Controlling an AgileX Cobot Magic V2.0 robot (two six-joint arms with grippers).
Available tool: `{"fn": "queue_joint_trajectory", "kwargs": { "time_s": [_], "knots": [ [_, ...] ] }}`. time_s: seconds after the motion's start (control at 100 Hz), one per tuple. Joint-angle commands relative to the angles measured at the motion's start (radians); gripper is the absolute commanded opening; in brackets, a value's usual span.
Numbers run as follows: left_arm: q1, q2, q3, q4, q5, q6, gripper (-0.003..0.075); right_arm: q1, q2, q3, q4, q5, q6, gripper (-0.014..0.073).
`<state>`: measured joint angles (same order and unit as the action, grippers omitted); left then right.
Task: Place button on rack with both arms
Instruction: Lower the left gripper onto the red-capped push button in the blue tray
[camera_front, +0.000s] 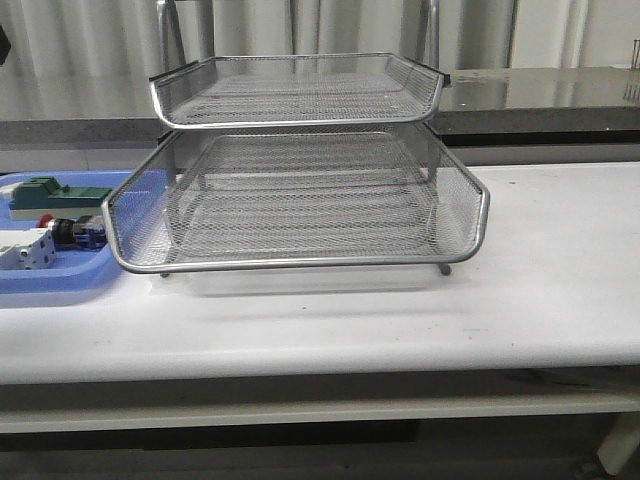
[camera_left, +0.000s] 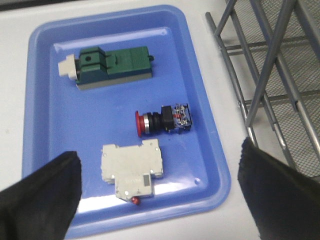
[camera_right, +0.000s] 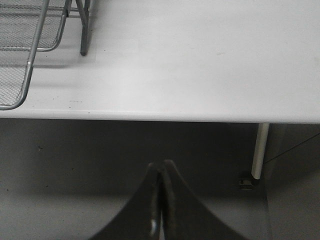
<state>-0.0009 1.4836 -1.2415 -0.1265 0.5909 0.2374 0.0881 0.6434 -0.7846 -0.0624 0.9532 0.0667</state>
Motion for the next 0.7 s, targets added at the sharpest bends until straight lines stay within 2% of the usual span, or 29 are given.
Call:
{"fn": "queue_joint_trajectory", "kwargs": {
  "time_s": [0.0, 0.46, 0.69],
  "knots": [
    [-0.007, -0.001, -0.083, -0.004, -0.024, 0.085, 0.0612, -0.009, -0.001, -0.034, -0.013, -0.056, -0.003, -0.0068],
    [-0.007, 0.372, -0.595, -0.004, 0.397, 0.456, 0.0612, -0.009, -0.001, -0.034, -0.013, -0.056, -0.003, -0.0068],
    [-0.007, 0.539, -0.764, -0.002, 0.477, 0.536, 0.0612, -0.009, -0.001, -0.034, -0.013, -0.056, -0.003, -0.0068]
  ]
}}
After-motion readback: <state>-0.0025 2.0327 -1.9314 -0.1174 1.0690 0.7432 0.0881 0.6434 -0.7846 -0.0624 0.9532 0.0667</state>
